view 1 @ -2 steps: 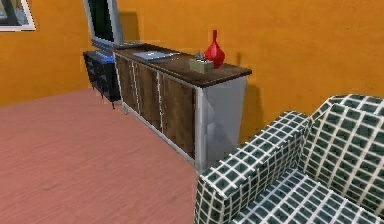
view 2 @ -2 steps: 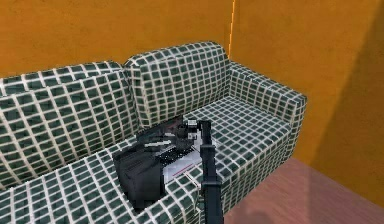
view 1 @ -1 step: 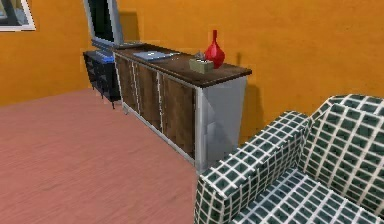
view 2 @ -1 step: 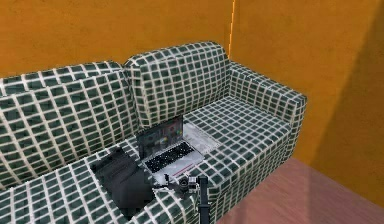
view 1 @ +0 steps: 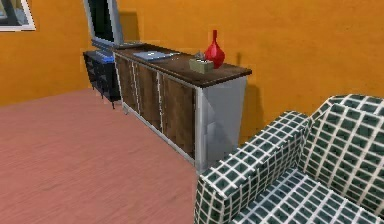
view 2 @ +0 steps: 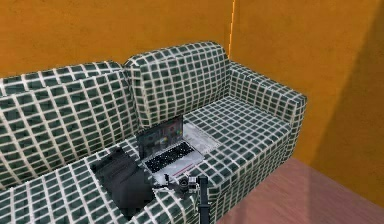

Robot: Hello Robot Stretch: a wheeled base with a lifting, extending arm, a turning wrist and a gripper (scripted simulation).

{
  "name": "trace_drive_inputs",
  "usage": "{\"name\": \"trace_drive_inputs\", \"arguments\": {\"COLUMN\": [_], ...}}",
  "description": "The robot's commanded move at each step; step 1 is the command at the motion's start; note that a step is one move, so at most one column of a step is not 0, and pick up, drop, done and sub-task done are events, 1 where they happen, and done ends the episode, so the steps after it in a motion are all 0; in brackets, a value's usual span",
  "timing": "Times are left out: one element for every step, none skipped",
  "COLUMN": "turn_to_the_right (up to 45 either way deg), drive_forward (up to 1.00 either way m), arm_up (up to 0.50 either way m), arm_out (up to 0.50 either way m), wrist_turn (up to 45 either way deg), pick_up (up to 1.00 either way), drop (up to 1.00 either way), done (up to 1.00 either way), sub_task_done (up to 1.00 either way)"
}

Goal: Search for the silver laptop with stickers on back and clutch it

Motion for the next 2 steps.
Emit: {"name": "trace_drive_inputs", "arguments": {"turn_to_the_right": [0.0, 0.0], "drive_forward": [0.00, 0.00], "arm_up": [0.10, 0.00], "arm_out": [0.00, 0.00], "wrist_turn": [0.0, 0.0], "pick_up": [0.00, 0.00], "drop": [0.00, 0.00], "done": [0.00, 1.00], "sub_task_done": [0.00, 0.00]}}
